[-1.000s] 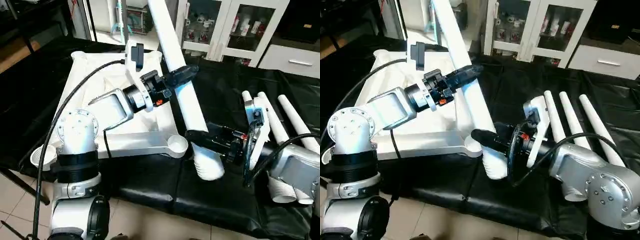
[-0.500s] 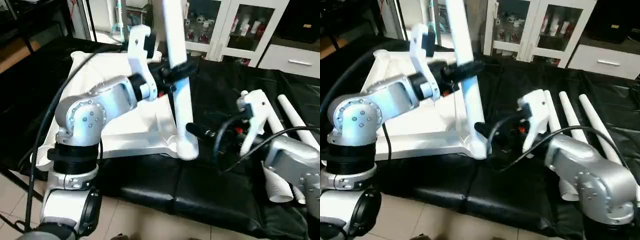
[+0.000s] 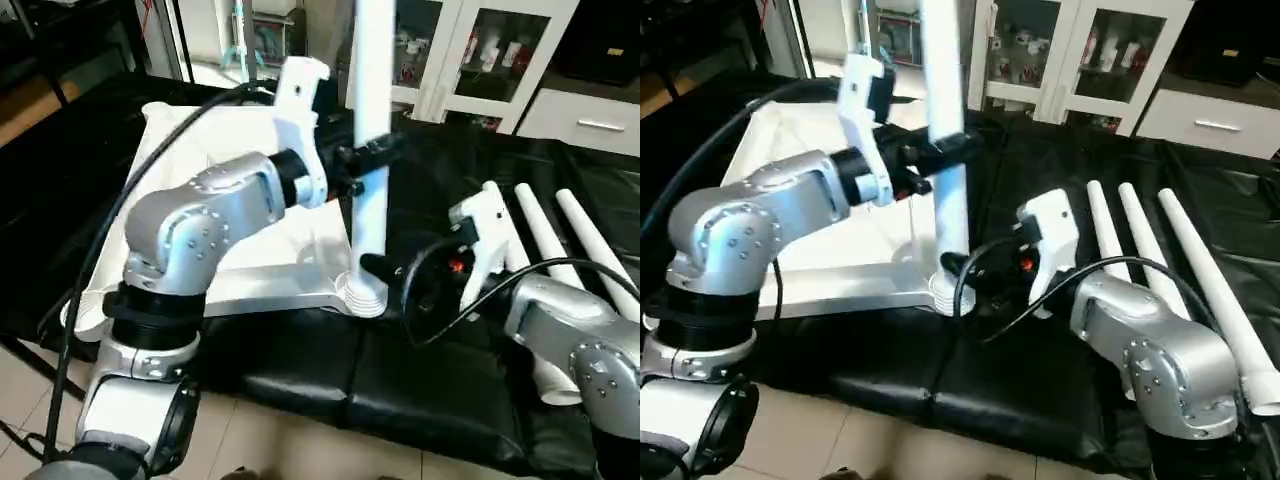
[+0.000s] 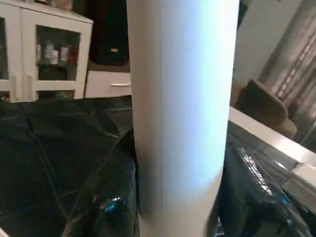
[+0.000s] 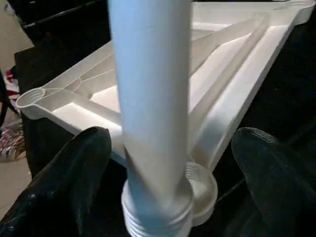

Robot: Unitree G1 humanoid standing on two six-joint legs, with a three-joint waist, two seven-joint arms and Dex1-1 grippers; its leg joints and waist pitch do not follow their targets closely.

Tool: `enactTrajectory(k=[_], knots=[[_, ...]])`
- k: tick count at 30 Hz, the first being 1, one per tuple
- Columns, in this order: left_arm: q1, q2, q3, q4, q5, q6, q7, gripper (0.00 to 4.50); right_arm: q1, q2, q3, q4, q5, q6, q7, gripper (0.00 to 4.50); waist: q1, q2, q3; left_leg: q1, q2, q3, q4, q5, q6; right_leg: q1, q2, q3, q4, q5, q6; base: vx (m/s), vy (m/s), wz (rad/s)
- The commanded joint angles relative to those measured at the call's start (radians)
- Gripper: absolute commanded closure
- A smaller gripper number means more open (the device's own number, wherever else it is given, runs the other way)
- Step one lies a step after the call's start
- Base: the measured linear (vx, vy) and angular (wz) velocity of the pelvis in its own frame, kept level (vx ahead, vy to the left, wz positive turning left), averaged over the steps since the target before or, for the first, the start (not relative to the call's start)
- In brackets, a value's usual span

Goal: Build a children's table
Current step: Pick table leg

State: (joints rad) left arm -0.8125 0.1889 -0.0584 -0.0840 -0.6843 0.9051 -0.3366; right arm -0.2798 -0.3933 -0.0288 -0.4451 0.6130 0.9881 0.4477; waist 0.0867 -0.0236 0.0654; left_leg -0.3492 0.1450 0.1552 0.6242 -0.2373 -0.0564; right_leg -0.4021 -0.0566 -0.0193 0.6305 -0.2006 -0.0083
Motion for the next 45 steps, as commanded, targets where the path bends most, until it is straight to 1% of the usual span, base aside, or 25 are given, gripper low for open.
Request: enactTrajectory(k=[1, 3, 5, 6, 7, 9, 13, 15, 16, 19, 22, 23, 25, 26, 27, 28, 30, 33, 34, 35, 36, 40, 44, 45], knots=[[-0.014, -0.001, -0.023, -0.032, 0.016, -0.02, -0.022, 2.71, -0.012, -0.01, 0.011, 0.017, -0.007, -0.014, 0.018, 0.25, -0.003, -0.009, -0.072, -0.006, 0.059, -0.015, -0.065, 0.074, 0.023, 0.072, -0.073, 0.045, -0.055, 0.025, -0.227, 0.0, 0.0, 0.0], [-0.015, -0.001, -0.031, -0.031, 0.024, -0.025, -0.027, 2.71, -0.013, -0.014, 0.018, 0.015, 0.005, -0.006, 0.033, 0.25, -0.002, -0.007, -0.072, -0.006, 0.059, -0.015, -0.064, 0.073, 0.023, 0.072, -0.074, 0.045, -0.055, 0.02, -0.229, 0.0, 0.0, 0.0], [-0.016, -0.003, -0.035, -0.03, 0.027, -0.03, -0.034, 2.71, -0.012, -0.019, 0.026, 0.012, 0.013, -0.001, 0.043, 0.25, -0.002, -0.008, -0.072, -0.006, 0.059, -0.015, -0.064, 0.07, 0.024, 0.071, -0.073, 0.045, -0.056, 0.016, -0.228, 0.0, 0.0, 0.0], [-0.016, -0.003, -0.036, -0.03, 0.028, -0.031, -0.035, 2.71, -0.012, -0.02, 0.026, 0.012, 0.013, -0.001, 0.043, 0.25, -0.002, -0.008, -0.072, -0.006, 0.059, -0.015, -0.064, 0.071, 0.024, 0.072, -0.074, 0.045, -0.055, 0.015, -0.228, 0.0, 0.0, 0.0], [-0.017, -0.003, -0.041, -0.031, 0.032, -0.037, -0.044, 2.71, -0.009, -0.022, 0.029, 0.013, 0.014, 0.001, 0.045, 0.25, -0.003, -0.012, -0.072, -0.006, 0.059, -0.015, -0.063, 0.074, 0.025, 0.072, -0.073, 0.045, -0.055, 0.018, -0.228, 0.0, 0.0, 0.0], [-0.018, -0.004, -0.044, -0.033, 0.038, -0.04, -0.052, 2.71, -0.008, -0.022, 0.029, 0.014, 0.015, 0.002, 0.046, 0.25, -0.002, -0.009, -0.073, -0.005, 0.059, -0.015, -0.063, 0.082, 0.03, 0.071, -0.074, 0.045, -0.054, 0.022, -0.227, 0.0, 0.0, 0.0], [-0.015, -0.004, -0.05, -0.049, 0.035, -0.04, -0.066, 2.71, -0.01, -0.01, 0.022, 0.028, 0.02, 0.001, 0.046, 0.25, -0.001, -0.01, -0.073, -0.006, 0.059, -0.014, -0.062, 0.083, 0.032, 0.071, -0.074, 0.045, -0.054, 0.024, -0.232, 0.0, 0.0, 0.0], [-0.013, -0.004, -0.053, -0.054, 0.034, -0.04, -0.07, 2.71, -0.012, -0.007, 0.023, 0.033, 0.02, -0.002, 0.046, 0.52, -0.002, -0.01, -0.072, -0.007, 0.06, -0.015, -0.063, 0.078, 0.031, 0.071, -0.075, 0.044, -0.054, 0.018, -0.235, 0.0, 0.0, 0.0], [-0.012, -0.005, -0.055, -0.057, 0.035, -0.04, -0.072, 2.71, -0.013, -0.006, 0.024, 0.036, 0.019, -0.004, 0.046, 0.52, -0.001, -0.01, -0.073, -0.006, 0.059, -0.014, -0.063, 0.079, 0.031, 0.071, -0.074, 0.044, -0.054, 0.017, -0.235, 0.0, 0.0, 0.0], [-0.01, -0.007, -0.056, -0.062, 0.036, -0.039, -0.078, 2.71, -0.015, -0.003, 0.026, 0.04, 0.018, -0.007, 0.045, 0.79, -0.002, -0.01, -0.073, -0.006, 0.059, -0.014, -0.063, 0.081, 0.031, 0.071, -0.074, 0.044, -0.054, 0.017, -0.233, 0.0, 0.0, 0.0], [-0.004, -0.009, -0.055, -0.078, 0.031, -0.03, -0.091, 2.71, -0.02, 0.005, 0.027, 0.051, 0.018, -0.013, 0.041, 1.02, -0.002, -0.012, -0.073, -0.007, 0.059, -0.015, -0.063, 0.086, 0.033, 0.071, -0.074, 0.044, -0.053, 0.024, -0.235, 0.0, 0.0, 0.0], [-0.002, -0.009, -0.055, -0.081, 0.03, -0.028, -0.093, 2.71, -0.021, 0.006, 0.027, 0.052, 0.018, -0.014, 0.04, 1.2, -0.002, -0.01, -0.073, -0.006, 0.06, -0.014, -0.063, 0.085, 0.034, 0.07, -0.075, 0.044, -0.053, 0.021, -0.239, 0.0, 0.0, 0.0], [0.001, -0.007, -0.058, -0.086, 0.031, -0.026, -0.098, 2.71, -0.021, 0.007, 0.027, 0.053, 0.017, -0.015, 0.04, 1.32, -0.002, -0.011, -0.073, -0.006, 0.06, -0.013, -0.062, 0.081, 0.033, 0.07, -0.075, 0.044, -0.053, 0.018, -0.239, 0.0, 0.0, 0.0], [0.004, -0.005, -0.061, -0.089, 0.031, -0.025, -0.101, 2.71, -0.022, 0.008, 0.026, 0.053, 0.018, -0.015, 0.041, 1.32, -0.002, -0.009, -0.073, -0.006, 0.059, -0.014, -0.063, 0.082, 0.033, 0.07, -0.074, 0.044, -0.053, 0.019, -0.238, 0.0, 0.0, 0.0], [0.006, -0.004, -0.063, -0.09, 0.031, -0.025, -0.102, 2.72, -0.022, 0.009, 0.026, 0.053, 0.019, -0.015, 0.041, 1.5, -0.002, -0.01, -0.073, -0.006, 0.059, -0.014, -0.062, 0.081, 0.033, 0.07, -0.073, 0.044, -0.054, 0.019, -0.237, 0.0, 0.0, 0.0], [0.007, -0.002, -0.065, -0.091, 0.031, -0.025, -0.106, 2.72, -0.023, 0.01, 0.026, 0.054, 0.018, -0.016, 0.041, 1.5, -0.002, -0.009, -0.072, -0.006, 0.059, -0.014, -0.063, 0.078, 0.032, 0.07, -0.073, 0.044, -0.054, 0.015, -0.235, 0.0, 0.0, 0.0], [0.007, -0.002, -0.066, -0.091, 0.031, -0.025, -0.11, 2.73, -0.024, 0.01, 0.026, 0.055, 0.017, -0.016, 0.04, 1.75, -0.002, -0.009, -0.073, -0.006, 0.059, -0.014, -0.063, 0.079, 0.03, 0.07, -0.073, 0.044, -0.054, 0.015, -0.233, 0.0, 0.0, 0.0], [0.009, -0.004, -0.068, -0.097, 0.032, -0.021, -0.116, 2.73, -0.025, 0.012, 0.026, 0.055, 0.017, -0.015, 0.04, 1.86, -0.002, -0.008, -0.073, -0.006, 0.059, -0.014, -0.063, 0.082, 0.03, 0.07, -0.073, 0.044, -0.053, 0.023, -0.235, 0.0, 0.0, 0.0], [0.01, -0.005, -0.068, -0.1, 0.032, -0.018, -0.117, 2.73, -0.025, 0.011, 0.027, 0.055, 0.017, -0.015, 0.041, 1.97, -0.002, -0.009, -0.073, -0.006, 0.059, -0.014, -0.063, 0.082, 0.03, 0.07, -0.073, 0.044, -0.053, 0.024, -0.236, 0.0, 0.0, 0.0], [0.011, -0.005, -0.07, -0.104, 0.031, -0.016, -0.122, 2.73, -0.025, 0.011, 0.027, 0.056, 0.017, -0.015, 0.041, 2.17, -0.002, -0.009, -0.073, -0.006, 0.059, -0.014, -0.063, 0.082, 0.029, 0.071, -0.074, 0.044, -0.053, 0.025, -0.236, 0.0, 0.0, 0.0], [0.012, -0.004, -0.071, -0.106, 0.031, -0.015, -0.124, 2.73, -0.025, 0.01, 0.028, 0.056, 0.018, -0.016, 0.041, 2.17, -0.002, -0.009, -0.074, -0.007, 0.059, -0.014, -0.063, 0.086, 0.03, 0.071, -0.073, 0.044, -0.052, 0.031, -0.236, 0.0, 0.0, 0.0], [0.014, -0.004, -0.072, -0.109, 0.031, -0.014, -0.125, 2.73, -0.024, 0.009, 0.029, 0.056, 0.016, -0.017, 0.043, 2.46, -0.002, -0.01, -0.073, -0.006, 0.059, -0.013, -0.063, 0.08, 0.031, 0.071, -0.073, 0.044, -0.053, 0.021, -0.235, 0.0, 0.0, 0.0], [0.013, -0.005, -0.068, -0.109, 0.032, -0.013, -0.126, 2.73, -0.022, 0.008, 0.032, 0.056, 0.012, -0.018, 0.045, 2.53, -0.002, -0.009, -0.074, -0.005, 0.059, -0.014, -0.062, 0.083, 0.03, 0.07, -0.073, 0.044, -0.052, 0.027, -0.237, 0.0, 0.0, 0.0], [0.013, -0.005, -0.067, -0.109, 0.032, -0.013, -0.126, 2.73, -0.023, 0.008, 0.032, 0.057, 0.012, -0.018, 0.045, 2.53, -0.002, -0.011, -0.074, -0.006, 0.059, -0.014, -0.063, 0.085, 0.032, 0.071, -0.073, 0.044, -0.052, 0.029, -0.237, 0.0, 0.0, 0.0]])
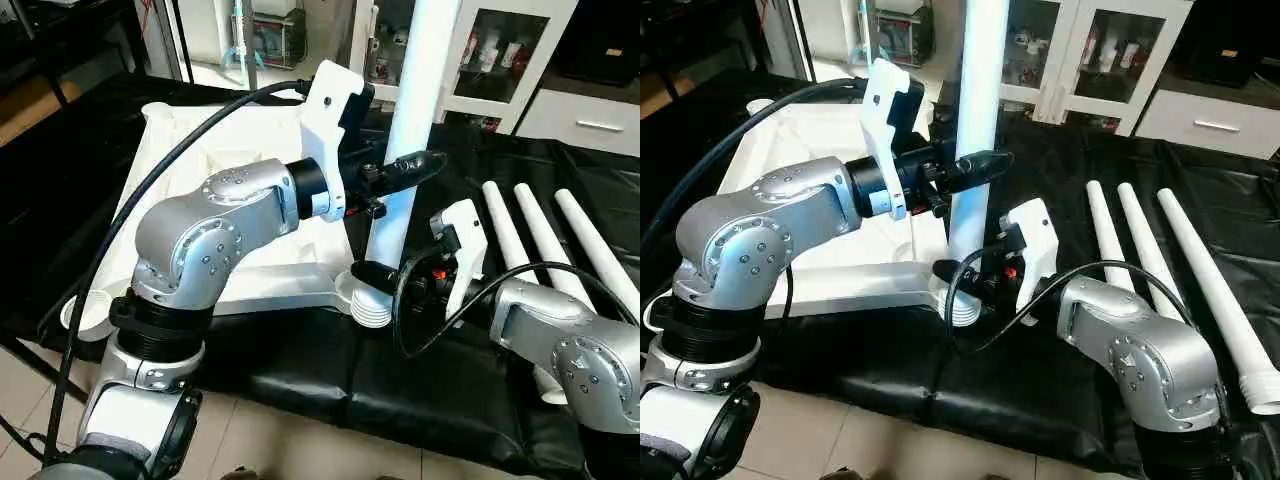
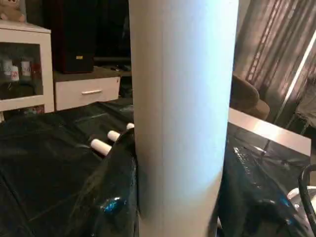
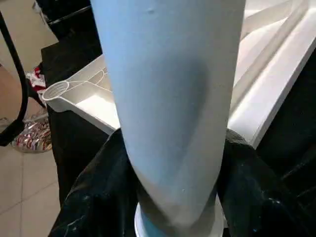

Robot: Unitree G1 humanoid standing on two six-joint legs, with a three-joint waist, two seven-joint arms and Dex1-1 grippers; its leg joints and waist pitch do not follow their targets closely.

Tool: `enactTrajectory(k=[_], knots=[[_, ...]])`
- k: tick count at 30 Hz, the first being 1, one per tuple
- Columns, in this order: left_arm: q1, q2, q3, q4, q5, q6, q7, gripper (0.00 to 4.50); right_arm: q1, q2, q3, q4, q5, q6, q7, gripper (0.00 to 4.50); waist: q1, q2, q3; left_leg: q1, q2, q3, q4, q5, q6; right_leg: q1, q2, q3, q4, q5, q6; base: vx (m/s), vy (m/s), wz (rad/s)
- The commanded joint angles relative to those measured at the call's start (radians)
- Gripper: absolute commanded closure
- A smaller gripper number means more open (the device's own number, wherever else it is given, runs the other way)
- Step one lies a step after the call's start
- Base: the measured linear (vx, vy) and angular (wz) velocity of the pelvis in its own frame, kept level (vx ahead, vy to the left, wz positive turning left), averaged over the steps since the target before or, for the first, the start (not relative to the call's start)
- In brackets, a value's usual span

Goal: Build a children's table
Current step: Pick table leg

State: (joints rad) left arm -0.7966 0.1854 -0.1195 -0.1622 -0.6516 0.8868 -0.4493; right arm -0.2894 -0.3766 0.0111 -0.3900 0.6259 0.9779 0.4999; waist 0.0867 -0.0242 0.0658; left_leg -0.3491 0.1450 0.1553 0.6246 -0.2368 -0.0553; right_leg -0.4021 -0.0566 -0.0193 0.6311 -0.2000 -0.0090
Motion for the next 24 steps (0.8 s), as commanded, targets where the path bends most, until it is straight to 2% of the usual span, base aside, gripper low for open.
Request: enactTrajectory(k=[1, 2, 3, 5, 8, 9, 14, 15, 18, 19, 24], knots=[[-0.003, -0.002, -0.005, -0.031, 0.0, 0.005, -0.013, 2.73, -0.014, -0.009, -0.008, 0.002, -0.001, -0.008, -0.007, 2.53, -0.002, -0.009, -0.074, -0.007, 0.059, -0.014, -0.063, 0.085, 0.031, 0.071, -0.073, 0.043, -0.052, 0.028, -0.236, 0.0, 0.0, 0.0], [-0.004, -0.002, -0.005, -0.031, 0.0, 0.005, -0.014, 2.73, -0.014, -0.009, -0.008, 0.002, -0.001, -0.008, -0.007, 2.54, -0.002, -0.009, -0.074, -0.006, 0.059, -0.014, -0.063, 0.082, 0.03, 0.07, -0.073, 0.043, -0.053, 0.023, -0.236, 0.0, 0.0, 0.0], [-0.005, 0.0, -0.005, -0.03, 0.014, 0.005, 0.0, 2.17, -0.014, -0.009, -0.008, 0.003, -0.002, -0.008, -0.007, 2.54, -0.002, -0.01, -0.074, -0.006, 0.059, -0.014, -0.063, 0.082, 0.031, 0.07, -0.073, 0.044, -0.053, 0.022, -0.235, 0.0, 0.0, 0.0], [-0.007, -0.003, 0.005, -0.024, 0.019, 0.012, 0.019, 2.17, -0.014, -0.009, -0.008, 0.003, -0.002, -0.01, -0.006, 2.54, -0.001, -0.01, -0.075, -0.007, 0.059, -0.014, -0.062, 0.085, 0.03, 0.072, -0.074, 0.044, -0.052, 0.025, -0.234, 0.0, 0.0, 0.0], [-0.005, 0.005, 0.022, -0.009, -0.009, 0.037, 0.0, 1.97, -0.015, -0.012, -0.013, 0.004, -0.003, -0.013, -0.004, 2.55, -0.001, -0.009, -0.074, -0.006, 0.058, -0.014, -0.062, 0.085, 0.031, 0.071, -0.073, 0.044, -0.053, 0.024, -0.235, 0.0, 0.0, 0.0], [-0.004, 0.003, 0.038, -0.006, -0.022, 0.04, -0.001, 1.74, -0.014, -0.016, -0.022, 0.003, -0.001, -0.013, -0.002, 2.57, -0.001, -0.009, -0.074, -0.006, 0.057, -0.013, -0.062, 0.085, 0.029, 0.071, -0.073, 0.044, -0.052, 0.023, -0.235, 0.0, 0.0, 0.0], [-0.009, 0.005, 0.067, 0.01, -0.033, 0.046, 0.009, 1.51, -0.01, -0.027, -0.039, -0.005, 0.007, -0.01, 0.002, 2.58, -0.001, -0.008, -0.074, -0.007, 0.057, -0.014, -0.062, 0.083, 0.03, 0.071, -0.072, 0.043, -0.052, 0.031, -0.239, 0.0, 0.0, 0.0], [-0.011, 0.006, 0.074, 0.015, -0.038, 0.047, 0.005, 1.3, -0.008, -0.03, -0.046, -0.01, 0.011, -0.007, 0.003, 2.59, -0.001, -0.008, -0.075, -0.006, 0.057, -0.014, -0.061, 0.084, 0.03, 0.072, -0.072, 0.044, -0.053, 0.032, -0.239, 0.0, 0.0, 0.0], [-0.021, -0.003, 0.121, 0.026, -0.065, 0.06, 0.013, 1.14, 0.007, -0.047, -0.075, -0.027, 0.021, -0.002, 0.005, 2.59, 0.0, -0.009, -0.075, -0.007, 0.057, -0.014, -0.062, 0.079, 0.032, 0.073, -0.073, 0.044, -0.053, 0.029, -0.241, 0.0, 0.0, 0.0], [-0.025, -0.005, 0.129, 0.029, -0.07, 0.065, 0.018, 1.02, 0.008, -0.05, -0.081, -0.027, 0.021, -0.003, 0.005, 2.59, 0.001, -0.004, -0.075, -0.006, 0.057, -0.015, -0.061, 0.082, 0.032, 0.071, -0.072, 0.043, -0.053, 0.034, -0.244, 0.0, 0.0, 0.0], [-0.017, 0.003, 0.151, 0.024, -0.086, 0.081, 0.019, 0.65, 0.02, -0.066, -0.131, -0.017, 0.028, -0.009, -0.004, 2.59, 0.002, -0.007, -0.075, -0.006, 0.056, -0.014, -0.061, 0.082, 0.037, 0.072, -0.072, 0.043, -0.053, 0.032, -0.245, 0.0, 0.0, 0.0]])
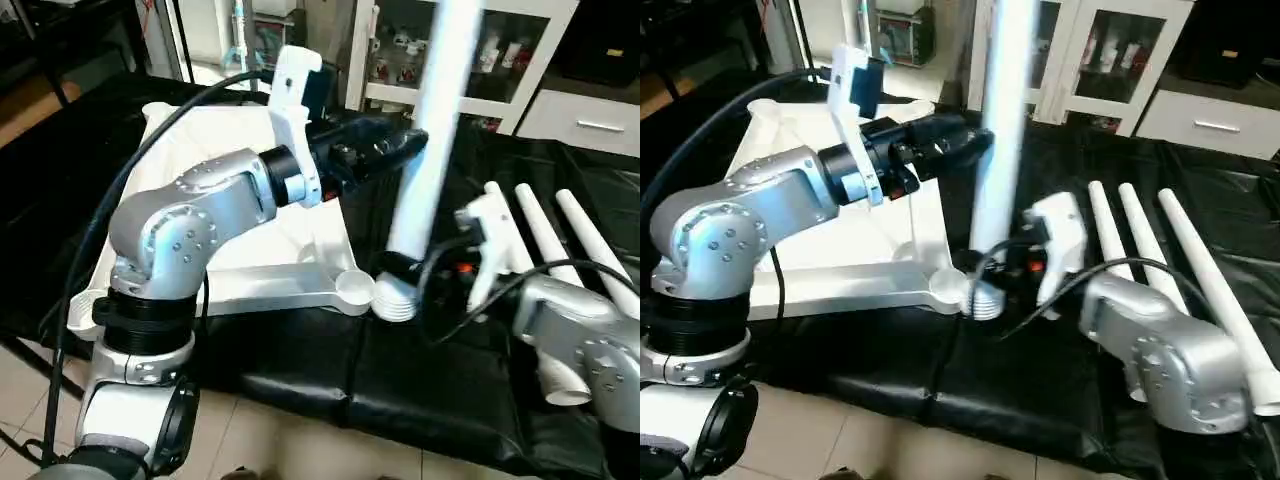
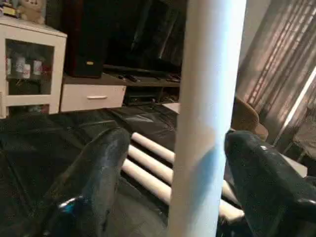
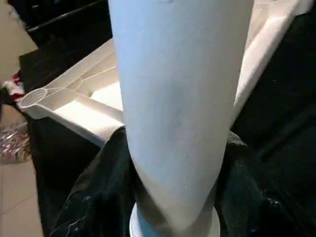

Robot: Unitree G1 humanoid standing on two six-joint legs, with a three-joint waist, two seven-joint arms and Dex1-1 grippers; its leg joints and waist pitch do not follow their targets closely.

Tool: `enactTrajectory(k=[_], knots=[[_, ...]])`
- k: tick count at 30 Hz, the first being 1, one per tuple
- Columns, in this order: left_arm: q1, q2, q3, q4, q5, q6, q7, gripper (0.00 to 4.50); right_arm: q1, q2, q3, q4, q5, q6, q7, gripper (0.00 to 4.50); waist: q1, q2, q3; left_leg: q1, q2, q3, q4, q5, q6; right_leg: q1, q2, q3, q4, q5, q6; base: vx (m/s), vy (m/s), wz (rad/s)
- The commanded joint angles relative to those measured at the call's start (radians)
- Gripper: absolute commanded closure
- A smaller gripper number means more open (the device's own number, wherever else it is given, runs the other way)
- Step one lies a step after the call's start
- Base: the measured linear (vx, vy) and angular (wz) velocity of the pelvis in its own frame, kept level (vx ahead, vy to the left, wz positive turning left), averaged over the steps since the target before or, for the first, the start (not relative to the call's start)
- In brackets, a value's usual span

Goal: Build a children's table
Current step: Pick table leg

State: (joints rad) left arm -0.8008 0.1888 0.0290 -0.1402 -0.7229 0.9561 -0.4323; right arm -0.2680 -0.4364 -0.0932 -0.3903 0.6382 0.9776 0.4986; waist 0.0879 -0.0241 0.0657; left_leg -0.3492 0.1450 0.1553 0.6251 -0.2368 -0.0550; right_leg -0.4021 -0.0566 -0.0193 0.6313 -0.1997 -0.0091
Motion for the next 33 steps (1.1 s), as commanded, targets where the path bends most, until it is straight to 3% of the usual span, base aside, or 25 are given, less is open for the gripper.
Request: enactTrajectory(k=[1, 2, 5, 6, 8, 11, 14, 15, 16, 17, 18, 19, 20, 22, 23, 25, 27, 30, 33], knots=[[0.008, 0.012, 0.021, -0.018, -0.031, 0.028, 0.001, 0.49, 0.003, -0.025, -0.071, 0.013, -0.001, -0.025, -0.018, 2.59, 0.001, -0.007, -0.075, -0.005, 0.057, -0.014, -0.061, 0.081, 0.039, 0.071, -0.072, 0.043, -0.053, 0.03, -0.245, 0.0, 0.0, 0.0], [0.02, 0.019, 0.033, -0.029, -0.042, 0.038, 0.001, 0.49, 0.005, -0.033, -0.09, 0.028, -0.012, -0.034, -0.029, 2.59, 0.0, 0.008, -0.074, -0.004, 0.057, -0.015, -0.06, 0.073, 0.031, 0.068, -0.072, 0.042, -0.055, 0.028, -0.248, 0.0, 0.0, 0.0], [0.045, 0.037, 0.042, -0.054, -0.026, 0.017, 0.002, 0.3, 0.011, -0.044, -0.114, 0.047, -0.031, -0.047, -0.045, 2.59, -0.001, 0.007, -0.075, -0.005, 0.055, -0.014, -0.062, 0.058, 0.022, 0.071, -0.069, 0.041, -0.056, 0.026, -0.25, 0.0, 0.0, 0.0], [0.089, 0.063, 0.039, -0.07, 0.033, -0.054, 0.004, 0.3, 0.016, -0.042, -0.122, 0.061, -0.063, -0.063, -0.079, 2.59, 0.0, 0.016, -0.074, -0.007, 0.057, -0.019, -0.063, 0.057, 0.024, 0.071, -0.071, 0.04, -0.058, 0.02, -0.243, 0.0, 0.0, 0.0], [0.134, 0.1, 0.012, -0.076, 0.124, -0.14, 0.009, 0.3, 0.019, -0.031, -0.126, 0.067, -0.084, -0.07, -0.11, 2.59, -0.009, 0.01, -0.073, -0.008, 0.055, -0.015, -0.064, 0.049, 0.025, 0.073, -0.067, 0.041, -0.062, 0.01, -0.227, 0.0, 0.0, 0.0], [0.186, 0.157, -0.049, -0.051, 0.26, -0.229, 0.044, 0.3, 0.017, -0.006, -0.119, 0.069, -0.1, -0.071, -0.149, 2.59, -0.014, 0.012, -0.074, -0.004, 0.059, -0.017, -0.066, 0.035, 0.024, 0.068, -0.067, 0.039, -0.064, -0.034, -0.206, 0.0, 0.0, 0.0], [0.265, 0.208, -0.128, -0.005, 0.409, -0.417, 0.045, 0.3, 0.006, 0.06, -0.112, 0.081, -0.187, -0.184, -0.258, 2.59, -0.017, 0.006, -0.073, -0.006, 0.061, -0.017, -0.07, 0.03, 0.011, 0.062, -0.07, 0.039, -0.068, -0.077, -0.177, 0.0, 0.0, 0.0], [0.28, 0.222, -0.151, 0.004, 0.432, -0.448, 0.029, 0.3, 0.006, 0.064, -0.1, 0.09, -0.216, -0.234, -0.266, 2.59, -0.019, 0.012, -0.074, -0.001, 0.06, -0.016, -0.071, 0.029, -0.002, 0.06, -0.068, 0.039, -0.063, -0.07, -0.175, 0.0, 0.0, 0.0], [0.294, 0.235, -0.171, 0.012, 0.453, -0.476, 0.015, 0.3, 0.006, 0.068, -0.088, 0.099, -0.243, -0.28, -0.273, 2.59, -0.014, 0.012, -0.075, 0.001, 0.063, -0.018, -0.071, 0.031, -0.005, 0.057, -0.071, 0.038, -0.062, -0.053, -0.178, 0.0, 0.0, 0.0], [0.345, 0.269, -0.222, 0.05, 0.494, -0.592, -0.08, 0.3, 0.009, 0.094, -0.069, 0.132, -0.28, -0.422, -0.249, 2.59, -0.017, 0.011, -0.074, -0.003, 0.061, -0.017, -0.071, 0.026, -0.001, 0.055, -0.072, 0.039, -0.065, -0.057, -0.173, 0.0, 0.0, 0.0], [0.363, 0.283, -0.242, 0.073, 0.509, -0.617, -0.108, 0.3, 0.008, 0.113, -0.07, 0.144, -0.293, -0.447, -0.272, 2.59, -0.019, 0.012, -0.072, -0.003, 0.06, -0.015, -0.073, 0.008, -0.004, 0.055, -0.073, 0.04, -0.064, -0.07, -0.169, 0.0, 0.0, 0.0], [0.381, 0.305, -0.268, 0.086, 0.508, -0.628, -0.164, 0.3, 0.005, 0.125, -0.072, 0.154, -0.289, -0.44, -0.28, 2.59, -0.02, 0.012, -0.073, -0.003, 0.06, -0.015, -0.073, 0.01, -0.006, 0.055, -0.073, 0.041, -0.064, -0.067, -0.167, 0.0, 0.0, 0.0], [0.396, 0.325, -0.291, 0.093, 0.504, -0.624, -0.214, 0.3, 0.006, 0.132, -0.073, 0.155, -0.272, -0.417, -0.272, 2.59, -0.022, 0.024, -0.073, -0.001, 0.057, -0.016, -0.076, 0.01, -0.008, 0.054, -0.07, 0.041, -0.059, -0.055, -0.167, 0.0, 0.0, 0.0], [0.407, 0.345, -0.313, 0.097, 0.501, -0.624, -0.26, 0.3, 0.008, 0.135, -0.073, 0.153, -0.248, -0.392, -0.249, 2.59, -0.027, 0.022, -0.074, 0.003, 0.059, -0.016, -0.077, 0.006, -0.012, 0.053, -0.067, 0.04, -0.055, -0.018, -0.182, 0.0, 0.0, 0.0], [0.412, 0.356, -0.327, 0.101, 0.504, -0.629, -0.282, 0.3, 0.01, 0.135, -0.073, 0.149, -0.231, -0.377, -0.23, 2.59, -0.027, 0.027, -0.075, 0.005, 0.058, -0.015, -0.076, 0.003, -0.012, 0.052, -0.066, 0.039, -0.055, 0.01, -0.196, 0.0, 0.0, 0.0], [0.432, 0.391, -0.378, 0.131, 0.52, -0.667, -0.377, 0.3, 0.036, 0.142, -0.082, 0.119, -0.138, -0.305, -0.145, 2.59, -0.028, 0.024, -0.071, 0.0, 0.059, -0.017, -0.078, -0.024, 0.006, 0.06, -0.07, 0.042, -0.056, 0.016, -0.216, 0.0, 0.0, 0.0], [0.434, 0.393, -0.394, 0.171, 0.54, -0.718, -0.402, 0.3, 0.052, 0.145, -0.08, 0.115, -0.114, -0.318, -0.124, 2.59, -0.031, 0.022, -0.07, 0.0, 0.063, -0.015, -0.08, -0.044, 0.003, 0.059, -0.074, 0.041, -0.059, -0.016, -0.225, 0.0, 0.0, 0.0], [0.394, 0.367, -0.42, 0.325, 0.627, -0.814, -0.379, 0.3, 0.095, 0.128, -0.039, 0.09, -0.111, -0.338, -0.082, 2.59, -0.032, 0.024, -0.068, 0.001, 0.062, -0.016, -0.081, -0.066, -0.001, 0.058, -0.073, 0.043, -0.067, -0.073, -0.202, 0.0, 0.0, 0.0], [0.368, 0.359, -0.427, 0.391, 0.647, -0.835, -0.378, 0.3, 0.116, 0.116, -0.021, 0.074, -0.12, -0.337, -0.063, 2.59, -0.032, 0.026, -0.069, 0.001, 0.065, -0.019, -0.083, -0.077, -0.014, 0.057, -0.076, 0.043, -0.068, -0.083, -0.2, 0.0, 0.0, 0.0]])
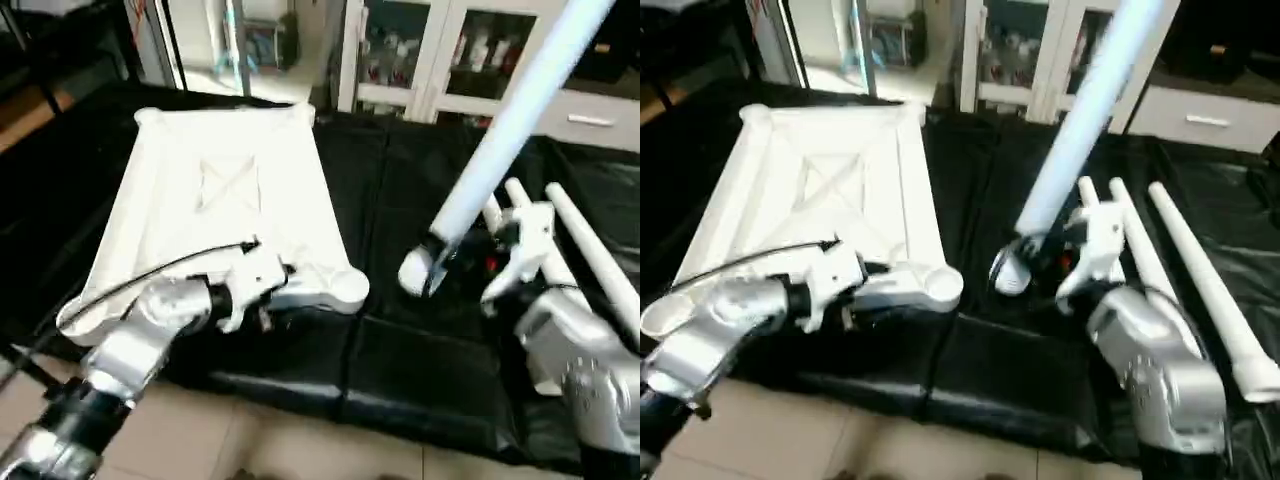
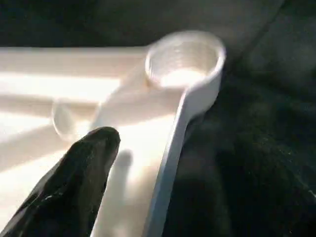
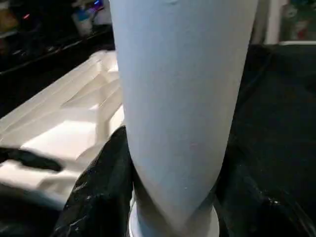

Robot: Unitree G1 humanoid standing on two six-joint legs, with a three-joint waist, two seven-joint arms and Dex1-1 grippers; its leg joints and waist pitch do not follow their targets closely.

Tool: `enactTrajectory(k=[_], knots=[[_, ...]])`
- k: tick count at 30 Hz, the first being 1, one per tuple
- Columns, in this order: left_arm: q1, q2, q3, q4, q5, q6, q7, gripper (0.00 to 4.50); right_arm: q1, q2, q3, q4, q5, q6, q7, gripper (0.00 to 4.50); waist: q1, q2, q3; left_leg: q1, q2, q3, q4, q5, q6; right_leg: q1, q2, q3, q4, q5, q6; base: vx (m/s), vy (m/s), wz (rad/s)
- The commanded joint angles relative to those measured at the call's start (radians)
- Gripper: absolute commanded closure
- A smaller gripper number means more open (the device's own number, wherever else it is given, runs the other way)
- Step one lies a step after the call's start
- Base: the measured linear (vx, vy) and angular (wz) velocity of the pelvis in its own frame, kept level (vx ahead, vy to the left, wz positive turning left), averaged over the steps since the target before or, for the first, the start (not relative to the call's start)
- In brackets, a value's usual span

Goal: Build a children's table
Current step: Pick table leg

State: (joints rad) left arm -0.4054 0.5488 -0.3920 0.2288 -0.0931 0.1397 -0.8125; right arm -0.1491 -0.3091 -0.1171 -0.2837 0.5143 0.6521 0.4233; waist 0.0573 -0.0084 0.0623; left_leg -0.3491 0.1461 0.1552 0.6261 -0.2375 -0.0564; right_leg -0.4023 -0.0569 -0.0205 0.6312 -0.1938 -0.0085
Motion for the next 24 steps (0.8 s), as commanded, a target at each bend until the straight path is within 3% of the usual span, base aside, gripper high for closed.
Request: enactTrajectory(k=[1, 5, 8, 11, 13, 18, 24], knots=[[-0.033, -0.004, -0.005, 0.037, 0.019, -0.018, 0.006, 0.3, 0.0, -0.012, 0.002, -0.034, 0.004, -0.008, 0.013, 2.59, -0.002, 0.008, -0.066, 0.001, 0.064, -0.018, -0.084, -0.08, -0.014, 0.057, -0.076, 0.044, -0.068, -0.092, -0.202, 0.0, 0.0, 0.0], [-0.057, -0.019, 0.006, 0.102, 0.033, -0.057, 0.013, 0.3, 0.0, -0.012, -0.004, -0.037, 0.009, 0.0, 0.019, 2.59, -0.001, 0.009, -0.066, 0.0, 0.064, -0.018, -0.083, -0.081, -0.019, 0.057, -0.078, 0.046, -0.066, -0.093, -0.214, 0.0, 0.0, 0.0], [-0.087, -0.034, 0.027, 0.191, 0.045, -0.113, -0.013, 0.65, 0.002, -0.022, -0.006, -0.038, 0.007, -0.007, 0.018, 2.59, -0.001, 0.009, -0.068, 0.0, 0.062, -0.018, -0.081, -0.069, -0.012, 0.058, -0.078, 0.046, -0.068, -0.082, -0.212, 0.0, 0.0, 0.0], [-0.084, -0.023, 0.027, 0.19, 0.034, -0.118, -0.053, 0.69, 0.004, -0.026, -0.007, -0.039, 0.009, -0.009, 0.02, 2.59, -0.001, 0.01, -0.069, 0.0, 0.065, -0.019, -0.082, -0.053, -0.011, 0.057, -0.079, 0.045, -0.062, -0.041, -0.226, 0.0, 0.0, 0.0], [-0.076, -0.004, 0.025, 0.174, 0.023, -0.11, -0.091, 1.05, 0.005, -0.031, -0.009, -0.039, 0.009, -0.008, 0.023, 2.59, -0.002, 0.009, -0.068, 0.001, 0.065, -0.018, -0.082, -0.061, -0.009, 0.057, -0.08, 0.045, -0.062, -0.044, -0.232, 0.0, 0.0, 0.0], [-0.076, 0.007, 0.034, 0.202, 0.023, -0.131, -0.115, 1.32, 0.006, -0.036, -0.005, -0.041, 0.015, -0.001, 0.036, 2.59, -0.002, 0.008, -0.065, 0.002, 0.068, -0.018, -0.085, -0.093, -0.013, 0.055, -0.082, 0.045, -0.066, -0.093, -0.233, 0.0, 0.0, 0.0], [-0.076, 0.003, 0.05, 0.236, 0.04, -0.146, -0.129, 1.8, 0.014, -0.039, 0.006, -0.045, 0.016, 0.0, 0.042, 2.59, 0.0, 0.009, -0.066, 0.001, 0.068, -0.018, -0.084, -0.08, -0.009, 0.055, -0.083, 0.046, -0.065, -0.073, -0.236, 0.0, 0.0, 0.0]])
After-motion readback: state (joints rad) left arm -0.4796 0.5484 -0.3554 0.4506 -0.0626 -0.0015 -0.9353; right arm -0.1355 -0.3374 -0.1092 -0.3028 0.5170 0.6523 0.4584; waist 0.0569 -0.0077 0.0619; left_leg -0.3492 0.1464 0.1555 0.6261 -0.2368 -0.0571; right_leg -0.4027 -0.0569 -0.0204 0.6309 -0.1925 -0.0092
